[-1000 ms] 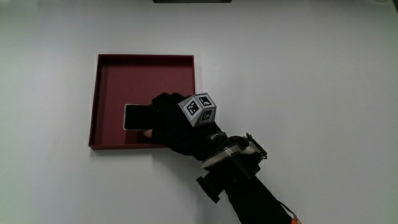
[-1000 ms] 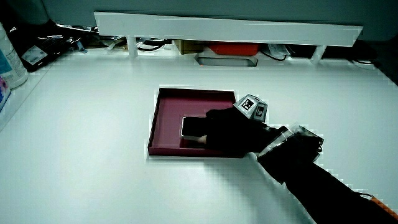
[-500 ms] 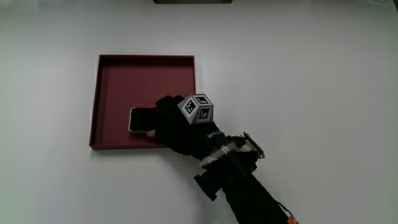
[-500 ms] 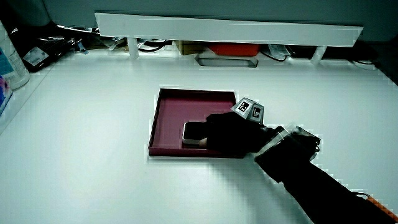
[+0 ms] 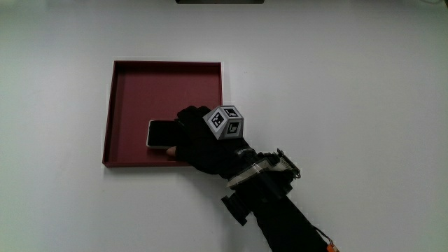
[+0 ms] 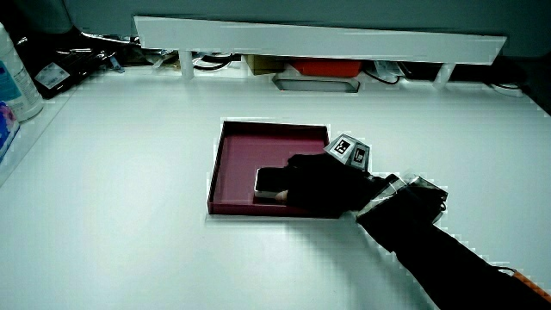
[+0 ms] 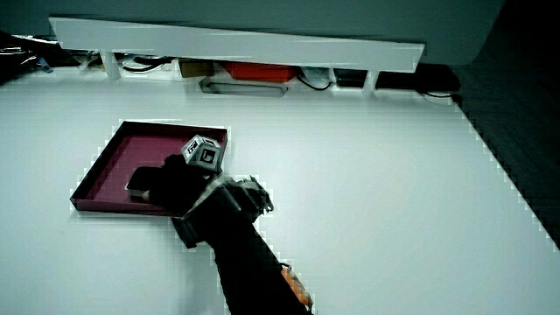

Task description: Place eraser

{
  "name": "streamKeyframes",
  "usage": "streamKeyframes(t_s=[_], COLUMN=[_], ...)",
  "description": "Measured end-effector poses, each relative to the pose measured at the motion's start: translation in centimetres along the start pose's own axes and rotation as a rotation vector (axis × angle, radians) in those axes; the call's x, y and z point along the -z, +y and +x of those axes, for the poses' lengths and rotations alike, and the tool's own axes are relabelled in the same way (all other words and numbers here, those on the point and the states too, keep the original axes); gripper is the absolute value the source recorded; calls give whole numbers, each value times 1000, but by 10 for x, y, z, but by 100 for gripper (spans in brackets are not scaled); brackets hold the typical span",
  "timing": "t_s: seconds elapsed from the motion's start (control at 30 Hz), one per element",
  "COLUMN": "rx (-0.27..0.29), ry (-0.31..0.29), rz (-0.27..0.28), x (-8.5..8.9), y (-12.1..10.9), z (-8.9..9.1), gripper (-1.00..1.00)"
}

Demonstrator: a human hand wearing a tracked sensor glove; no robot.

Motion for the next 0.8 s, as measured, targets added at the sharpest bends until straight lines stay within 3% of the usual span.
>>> streamKeyframes(t_s=[0.13, 0.23, 0.27, 0.33, 0.37, 0.4, 0.43, 0.47, 0.5, 0.57, 0.7, 0.77, 0.8], rx=[-35, -67, -85, -109, -120, -214, -234, -222, -249, -201, -196, -225, -205], ry=[30, 16, 19, 4, 3, 61, 60, 80, 65, 53, 26, 9, 22], rz=[26, 21, 37, 13, 33, -15, -17, -31, -31, -65, -79, -70, -79], x=[-8, -16, -24, -31, -43, -38, -45, -51, -56, -69, -89, -97, -100], y=[-6, -12, -19, -22, -32, -24, -30, -36, -40, -55, -77, -86, -90], z=[-5, -9, -15, -13, -23, -12, -14, -16, -17, -23, -30, -32, -32], gripper=[-74, -84, -87, -94, -97, -100, -100, -100, -100, -100, -100, -100, -100])
